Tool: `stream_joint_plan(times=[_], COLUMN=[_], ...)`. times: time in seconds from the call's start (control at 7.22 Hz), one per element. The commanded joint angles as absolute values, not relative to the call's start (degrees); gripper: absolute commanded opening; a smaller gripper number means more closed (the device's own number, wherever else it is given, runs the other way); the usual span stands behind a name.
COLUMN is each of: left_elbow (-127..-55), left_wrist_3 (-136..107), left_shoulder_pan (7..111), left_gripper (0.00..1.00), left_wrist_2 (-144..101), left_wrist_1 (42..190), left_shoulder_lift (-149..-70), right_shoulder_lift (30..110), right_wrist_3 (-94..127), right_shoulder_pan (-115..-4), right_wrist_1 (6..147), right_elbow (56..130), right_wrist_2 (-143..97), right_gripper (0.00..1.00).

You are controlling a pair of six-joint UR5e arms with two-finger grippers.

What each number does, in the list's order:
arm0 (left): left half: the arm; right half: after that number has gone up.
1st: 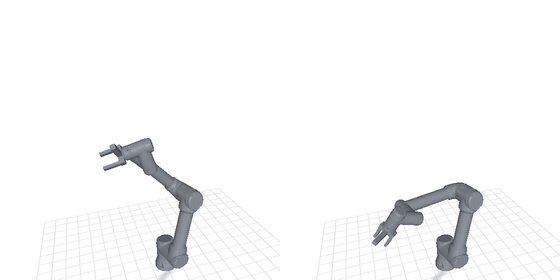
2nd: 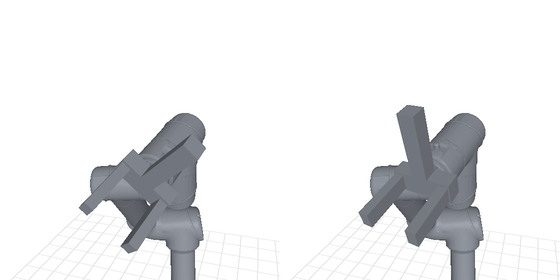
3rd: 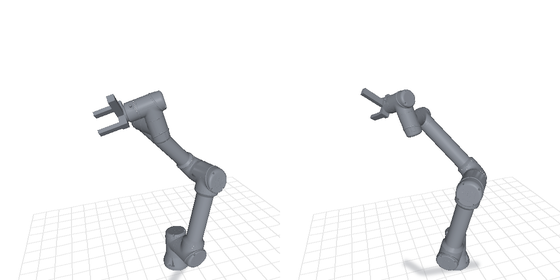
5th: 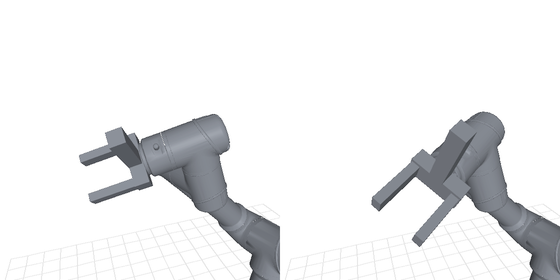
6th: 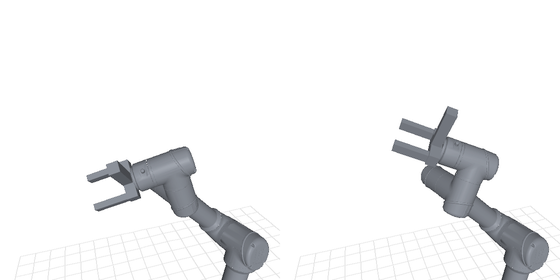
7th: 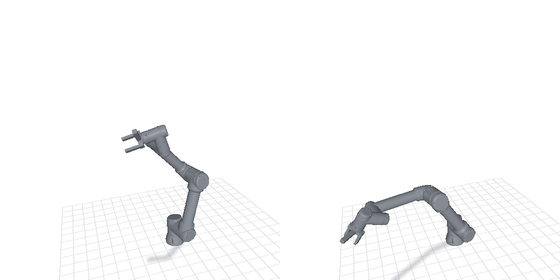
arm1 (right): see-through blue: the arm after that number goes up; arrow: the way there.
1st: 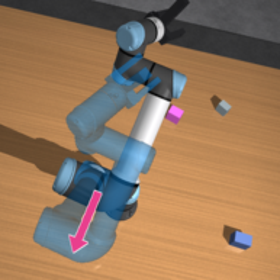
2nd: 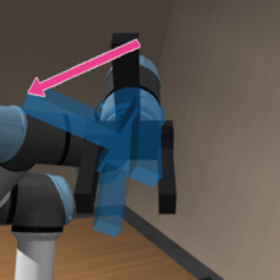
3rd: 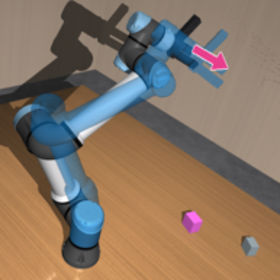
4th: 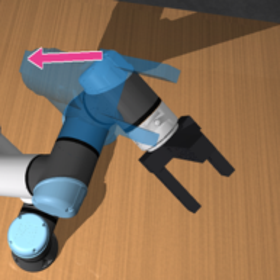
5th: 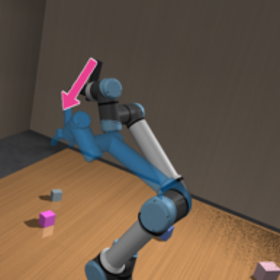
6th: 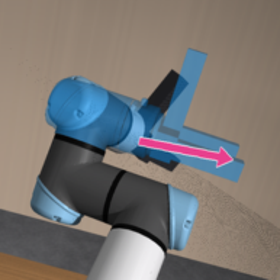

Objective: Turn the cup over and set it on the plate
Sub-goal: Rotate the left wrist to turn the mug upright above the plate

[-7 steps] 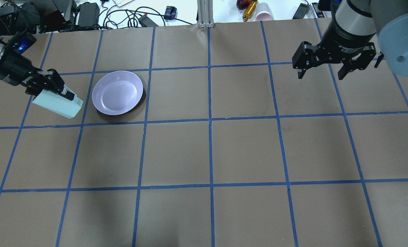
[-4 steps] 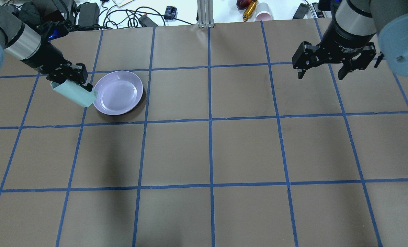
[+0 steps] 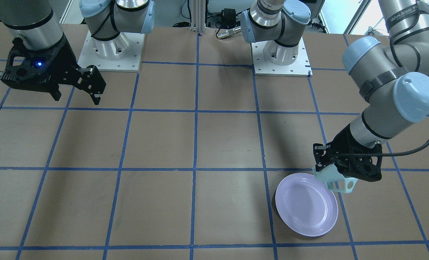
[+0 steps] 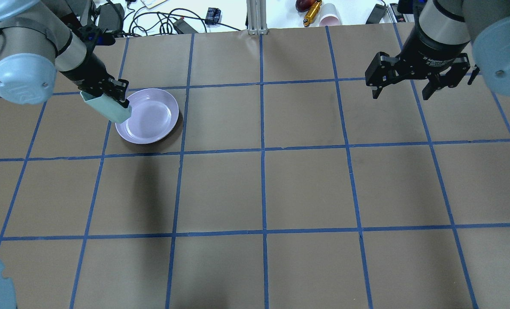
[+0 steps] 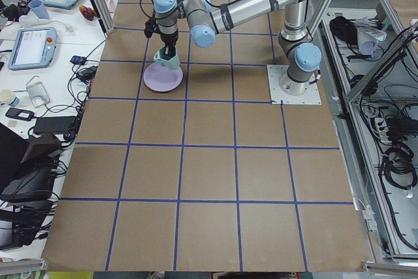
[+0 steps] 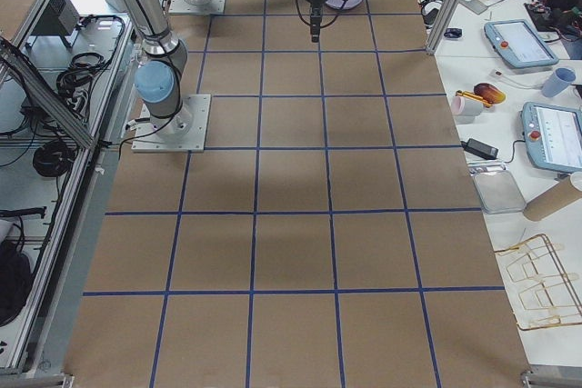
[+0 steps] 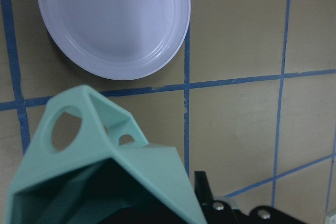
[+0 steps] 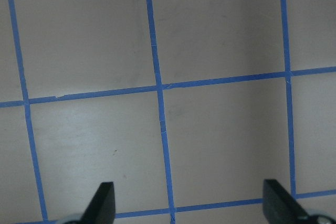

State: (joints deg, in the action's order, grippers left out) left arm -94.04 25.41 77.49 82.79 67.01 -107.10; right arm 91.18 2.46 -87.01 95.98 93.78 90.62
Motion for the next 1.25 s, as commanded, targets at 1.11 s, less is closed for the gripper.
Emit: stream_joint_plan(times=[1.11], left_elbow=[-98.34], left_wrist_3=[25.49], left_shoulder_pan=[82.97], left_gripper=[0.00], left_wrist_2=[87.89], left_wrist_1=[50.72], left_shoulder_lift=[-116.27], right_shoulder_lift=[91.14], right_wrist_3=[2.46], right_shoulder_pan=[-87.01], right_wrist_1=[95.98], right_elbow=[93.78], right_wrist_2=[90.62], right_gripper=[1.00])
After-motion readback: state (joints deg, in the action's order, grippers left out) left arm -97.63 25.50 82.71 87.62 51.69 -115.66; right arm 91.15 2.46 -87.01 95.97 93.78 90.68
